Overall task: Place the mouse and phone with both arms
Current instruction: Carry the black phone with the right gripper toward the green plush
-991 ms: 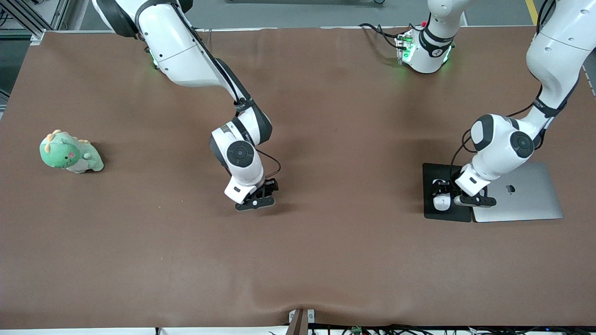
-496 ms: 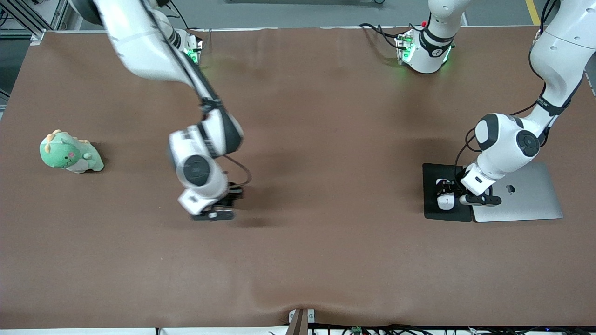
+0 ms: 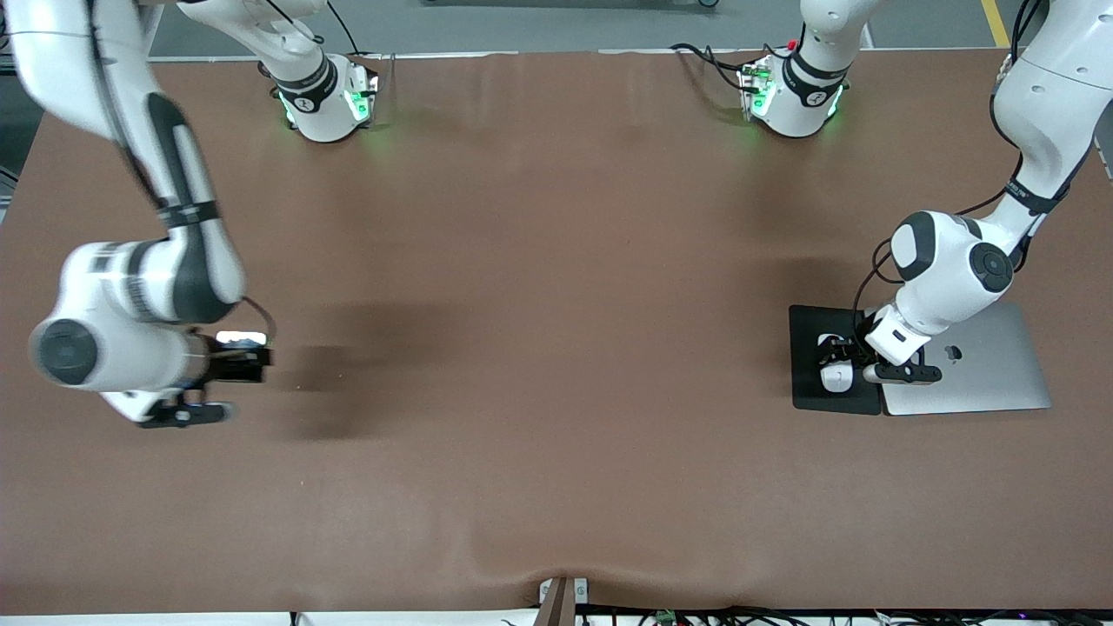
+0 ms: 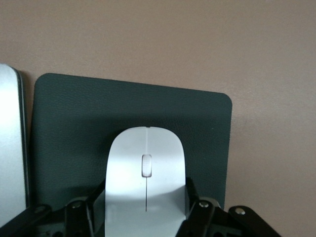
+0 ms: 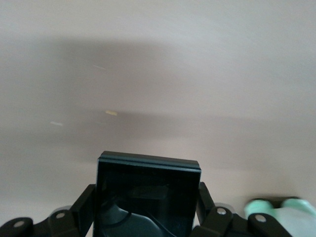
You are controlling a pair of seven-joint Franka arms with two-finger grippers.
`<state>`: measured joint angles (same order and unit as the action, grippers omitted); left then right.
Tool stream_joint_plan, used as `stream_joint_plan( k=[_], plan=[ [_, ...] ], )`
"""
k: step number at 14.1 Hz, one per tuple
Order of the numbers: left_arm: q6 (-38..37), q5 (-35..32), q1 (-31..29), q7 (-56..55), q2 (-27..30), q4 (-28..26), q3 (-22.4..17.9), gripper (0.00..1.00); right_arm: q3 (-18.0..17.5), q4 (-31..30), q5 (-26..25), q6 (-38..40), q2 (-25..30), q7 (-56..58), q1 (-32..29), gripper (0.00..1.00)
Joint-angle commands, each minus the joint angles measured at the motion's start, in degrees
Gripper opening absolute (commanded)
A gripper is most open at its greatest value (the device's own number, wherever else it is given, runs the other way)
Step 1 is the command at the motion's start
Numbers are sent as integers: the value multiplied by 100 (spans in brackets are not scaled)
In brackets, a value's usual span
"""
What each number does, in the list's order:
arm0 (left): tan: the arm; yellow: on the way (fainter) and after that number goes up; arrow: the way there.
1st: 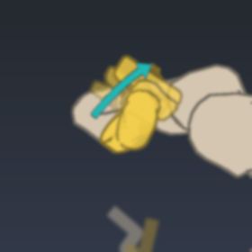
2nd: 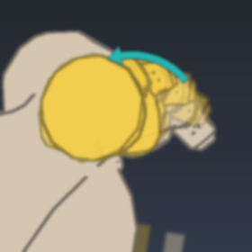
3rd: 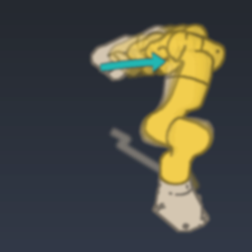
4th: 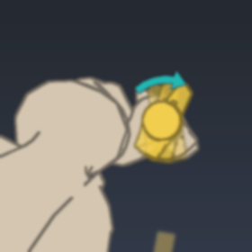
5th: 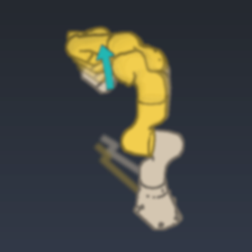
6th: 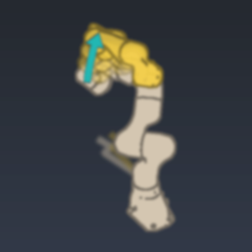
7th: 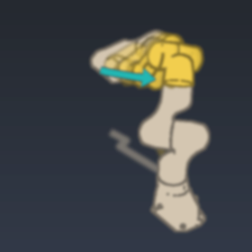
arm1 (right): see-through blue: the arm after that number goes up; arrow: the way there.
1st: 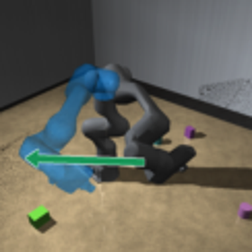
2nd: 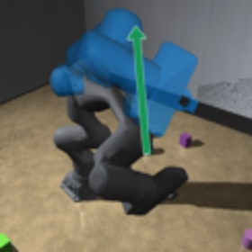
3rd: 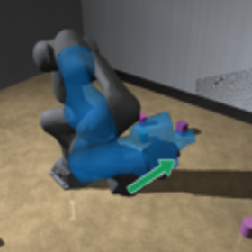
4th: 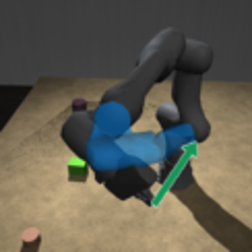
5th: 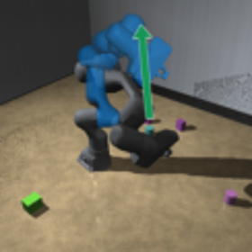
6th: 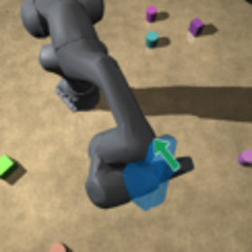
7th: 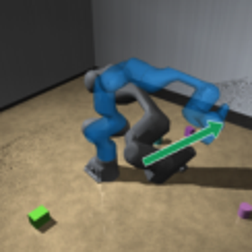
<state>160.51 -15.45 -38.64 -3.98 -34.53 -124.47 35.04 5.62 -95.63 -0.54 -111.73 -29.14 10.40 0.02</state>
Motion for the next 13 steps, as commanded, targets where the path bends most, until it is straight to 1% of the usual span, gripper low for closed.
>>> stream_joint_plan(
  k=[1,2,3,4,5,6,10,12,13],
  plan=[
    [-10,-117,-135,82,165,-51,143,100,-114,-1217,-226,-1065,338,164,-273,0],
    [-167,-108,-135,64,261,-16,231,100,-114,-1700,-331,-1619,417,225,-431,0],
    [-378,-108,-135,47,367,28,275,100,-114,-2018,-376,-2059,470,539,-589,0],
    [-554,-108,-135,29,472,89,345,100,-122,-2195,-376,-2299,462,942,-773,0],
    [-738,-108,-135,12,595,142,415,100,-123,-2319,-376,-2414,462,1242,-932,0],
    [-966,-99,-135,-6,744,212,477,100,-131,-2398,-376,-2441,479,1306,-968,0],
    [-2239,-29,-144,-322,1368,616,898,100,-131,-2872,-324,-2529,812,1202,-942,0],
    [-3030,128,-144,-471,1667,1019,1153,100,-140,-3163,-315,-2521,1076,816,-846,0],
    [-3565,364,-144,-489,1747,1378,1276,100,-149,-3277,-315,-2529,1181,762,-785,0]
  ],
)
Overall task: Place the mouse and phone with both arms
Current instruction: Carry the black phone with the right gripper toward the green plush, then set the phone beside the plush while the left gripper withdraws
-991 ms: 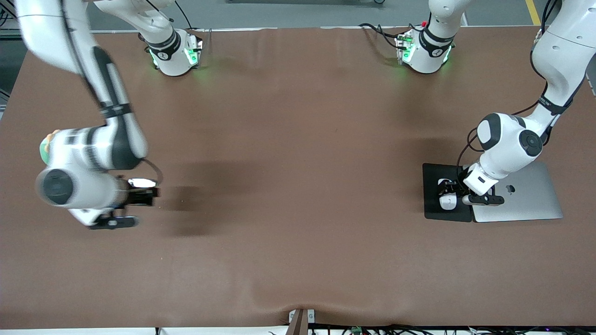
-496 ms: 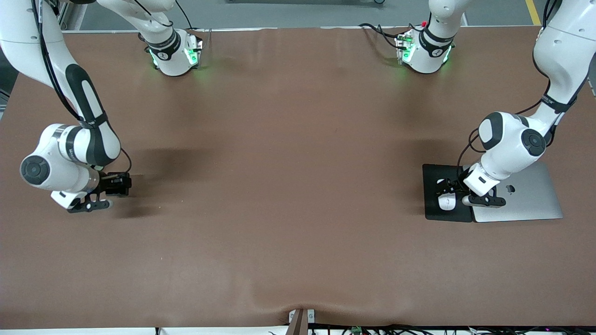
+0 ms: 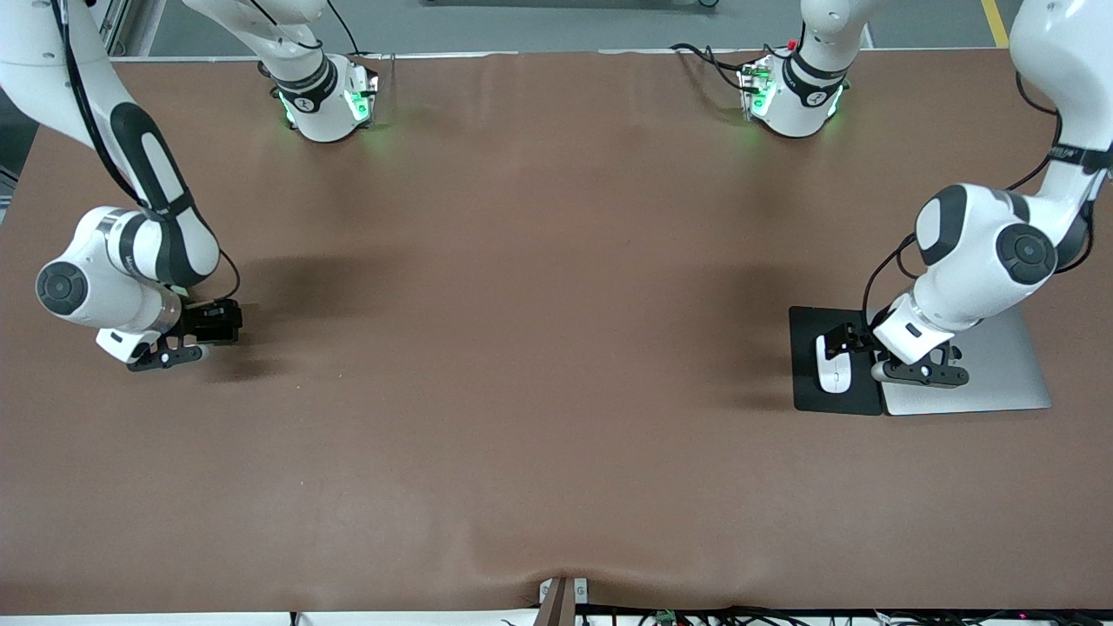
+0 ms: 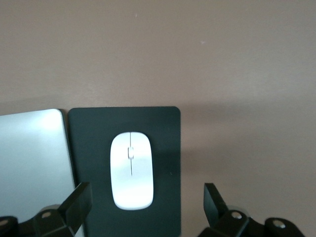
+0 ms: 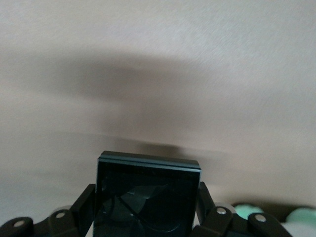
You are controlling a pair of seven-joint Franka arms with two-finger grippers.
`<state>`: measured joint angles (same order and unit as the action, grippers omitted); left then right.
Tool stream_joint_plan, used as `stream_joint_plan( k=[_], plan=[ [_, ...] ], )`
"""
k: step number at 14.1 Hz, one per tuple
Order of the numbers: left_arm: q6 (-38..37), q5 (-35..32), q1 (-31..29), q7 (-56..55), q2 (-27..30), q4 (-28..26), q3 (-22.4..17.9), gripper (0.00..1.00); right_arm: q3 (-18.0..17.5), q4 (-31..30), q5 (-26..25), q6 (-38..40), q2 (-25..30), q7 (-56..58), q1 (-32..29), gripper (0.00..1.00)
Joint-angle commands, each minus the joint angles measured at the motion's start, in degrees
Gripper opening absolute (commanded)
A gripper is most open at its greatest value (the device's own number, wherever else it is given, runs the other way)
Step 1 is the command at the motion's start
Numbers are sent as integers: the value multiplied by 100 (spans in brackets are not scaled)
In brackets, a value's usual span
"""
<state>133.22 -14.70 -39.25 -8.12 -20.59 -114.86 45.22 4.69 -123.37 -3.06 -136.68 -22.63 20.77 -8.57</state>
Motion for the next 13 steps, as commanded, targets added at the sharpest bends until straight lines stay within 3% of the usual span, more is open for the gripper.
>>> stream_joint_plan(
  k=[1,3,5,10,13],
  plan=[
    [-1451,431,-74,-75,389,890,364,100,-48,-590,-64,-51,592,-275,67,0],
    [-2568,468,-31,-110,337,1831,496,100,-39,-818,-64,-427,619,-231,23,5],
    [-3300,468,-22,-294,362,2387,733,100,-30,-1056,-72,-981,575,-178,-56,9],
    [-4505,450,-48,-673,433,3293,1112,100,-30,-1057,-151,-1010,566,-30,-109,26],
    [-4736,442,-48,-717,652,3356,1235,100,-21,-1039,-151,-1018,584,129,-170,32]
  ],
)
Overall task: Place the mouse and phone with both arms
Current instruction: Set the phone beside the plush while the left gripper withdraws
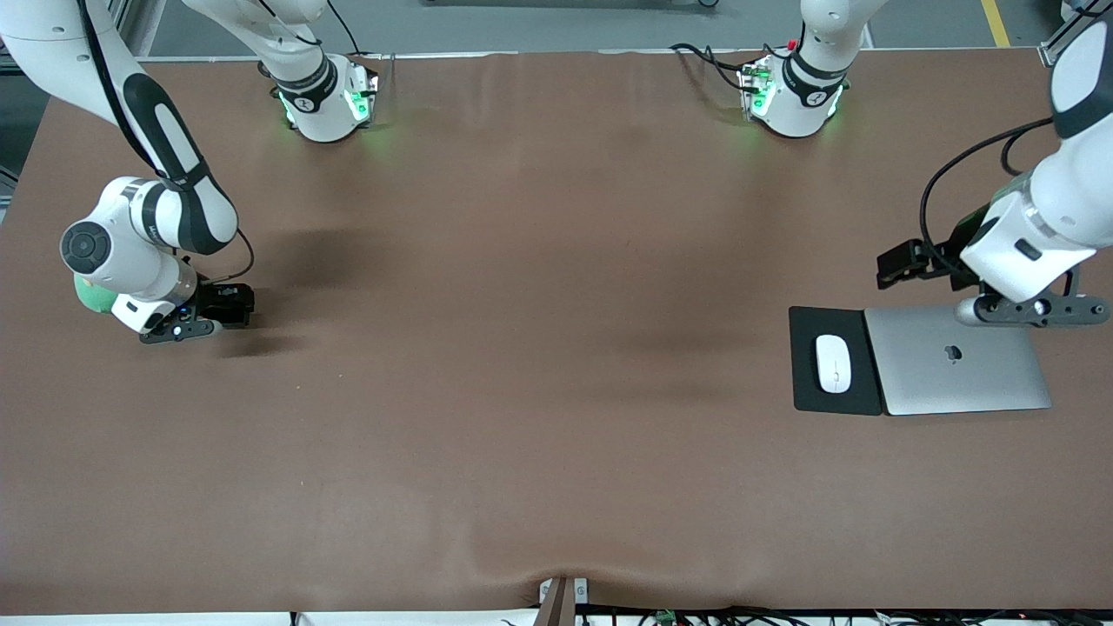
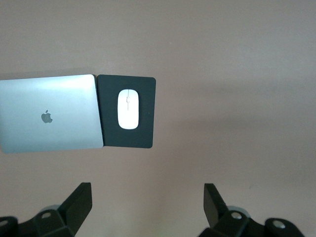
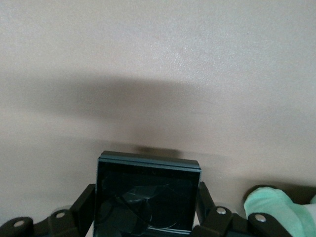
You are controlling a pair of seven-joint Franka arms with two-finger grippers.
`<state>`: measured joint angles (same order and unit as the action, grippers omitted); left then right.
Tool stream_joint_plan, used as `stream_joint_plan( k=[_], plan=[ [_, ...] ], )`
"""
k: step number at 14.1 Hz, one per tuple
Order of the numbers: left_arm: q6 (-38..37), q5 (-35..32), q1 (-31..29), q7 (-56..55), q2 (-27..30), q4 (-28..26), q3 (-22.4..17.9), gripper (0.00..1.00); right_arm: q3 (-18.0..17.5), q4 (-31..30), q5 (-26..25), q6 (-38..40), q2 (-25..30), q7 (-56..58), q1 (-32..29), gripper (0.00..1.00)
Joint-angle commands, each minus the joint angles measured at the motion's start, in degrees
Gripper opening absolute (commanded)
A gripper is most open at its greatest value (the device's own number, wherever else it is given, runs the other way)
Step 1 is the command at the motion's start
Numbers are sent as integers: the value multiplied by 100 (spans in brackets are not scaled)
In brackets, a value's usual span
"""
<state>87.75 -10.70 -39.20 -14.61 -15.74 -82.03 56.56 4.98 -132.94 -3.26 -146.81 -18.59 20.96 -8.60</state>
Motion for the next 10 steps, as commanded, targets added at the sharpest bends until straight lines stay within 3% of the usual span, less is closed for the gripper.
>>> stream_joint_plan(
  k=[1,2,4,6,8,10],
  plan=[
    [-188,59,-35,-68,220,64,101,100,-49,-83,-131,-14,172,93,-177,69],
    [-197,60,-9,-50,264,64,84,100,-58,-83,-123,-14,163,76,-221,100],
    [-328,95,280,-24,256,64,-108,100,-58,-66,-122,3,172,75,-230,100],
    [-355,348,1130,-76,482,55,-1018,100,-58,-48,-122,73,259,67,-212,100],
    [-355,796,1948,-94,826,-137,-2048,100,-67,4,-122,204,688,40,-177,100],
    [-346,842,2677,-16,1002,-287,-2778,100,-102,363,-123,904,1067,-117,-73,100]
  ],
)
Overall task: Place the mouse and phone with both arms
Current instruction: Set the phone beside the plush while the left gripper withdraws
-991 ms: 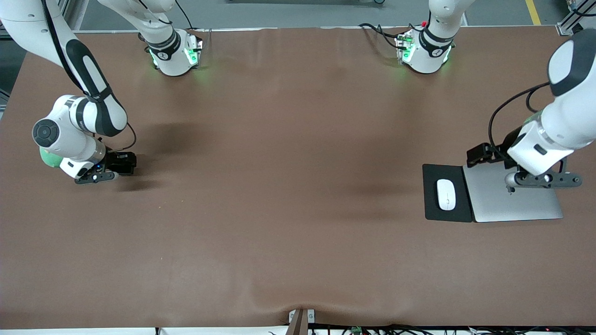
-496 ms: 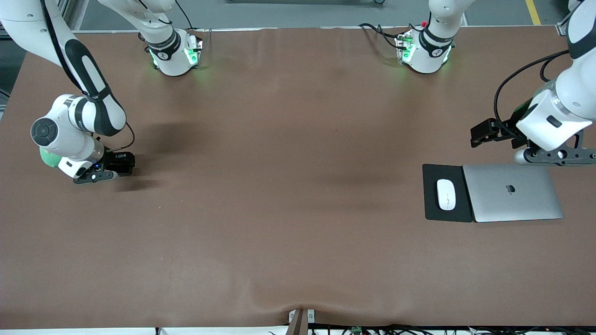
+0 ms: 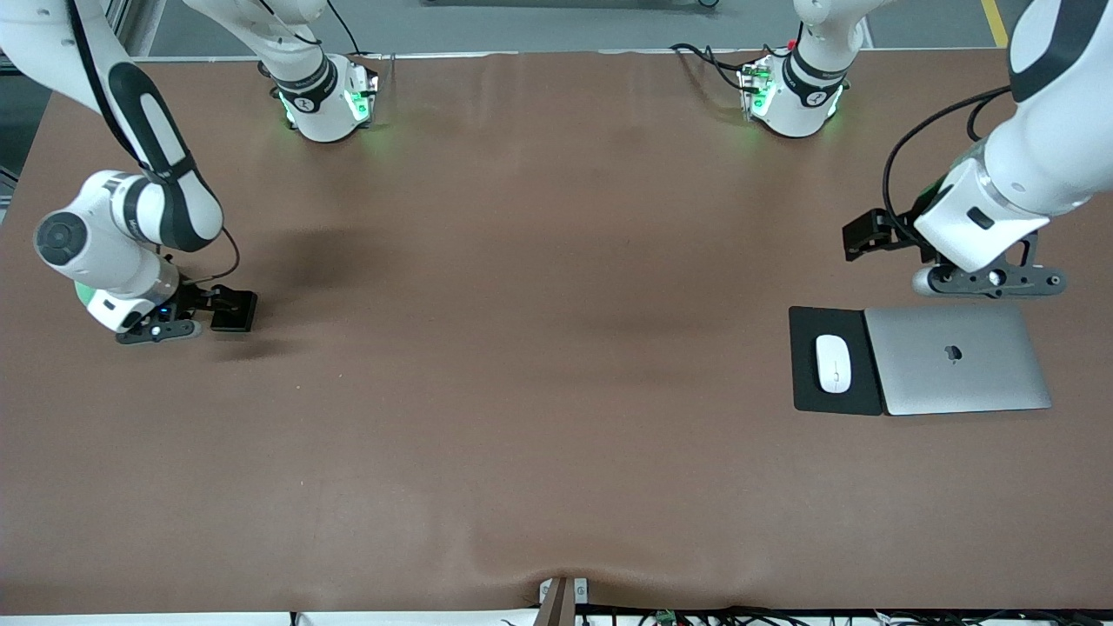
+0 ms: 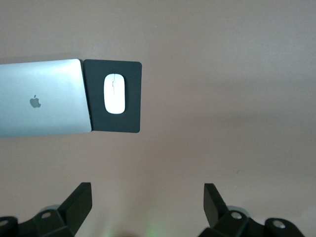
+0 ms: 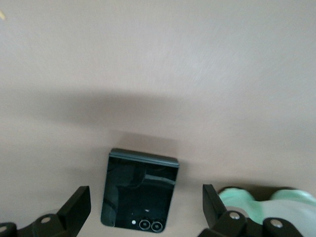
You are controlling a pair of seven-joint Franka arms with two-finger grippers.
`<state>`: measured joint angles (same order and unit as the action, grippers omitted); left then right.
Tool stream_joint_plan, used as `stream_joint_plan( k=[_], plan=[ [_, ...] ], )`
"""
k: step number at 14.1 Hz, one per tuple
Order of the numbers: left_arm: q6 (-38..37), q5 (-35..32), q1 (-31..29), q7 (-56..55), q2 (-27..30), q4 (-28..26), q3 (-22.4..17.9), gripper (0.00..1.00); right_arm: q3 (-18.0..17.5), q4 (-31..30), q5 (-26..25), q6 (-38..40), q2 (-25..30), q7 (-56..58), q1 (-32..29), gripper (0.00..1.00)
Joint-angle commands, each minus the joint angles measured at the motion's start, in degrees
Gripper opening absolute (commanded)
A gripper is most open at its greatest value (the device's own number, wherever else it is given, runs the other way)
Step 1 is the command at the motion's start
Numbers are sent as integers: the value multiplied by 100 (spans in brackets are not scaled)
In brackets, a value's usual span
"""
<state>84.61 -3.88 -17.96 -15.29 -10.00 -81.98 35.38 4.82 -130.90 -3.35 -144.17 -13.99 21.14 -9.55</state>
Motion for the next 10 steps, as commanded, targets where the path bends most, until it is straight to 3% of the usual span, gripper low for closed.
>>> stream_joint_plan(
  k=[1,4,7,10],
  plan=[
    [-32,168,948,70,498,-336,-1081,100,-86,466,-122,1106,712,-433,171,100],
    [12,239,1557,333,525,-363,-1787,100,-95,1704,-122,2801,775,-1504,742,100],
    [160,291,2374,369,858,-757,-2727,100,-95,2970,-44,4016,757,-2552,1244,100],
    [485,458,2455,447,1499,-1669,-2826,100,-95,4437,351,5378,713,-2511,1201,100]
  ],
)
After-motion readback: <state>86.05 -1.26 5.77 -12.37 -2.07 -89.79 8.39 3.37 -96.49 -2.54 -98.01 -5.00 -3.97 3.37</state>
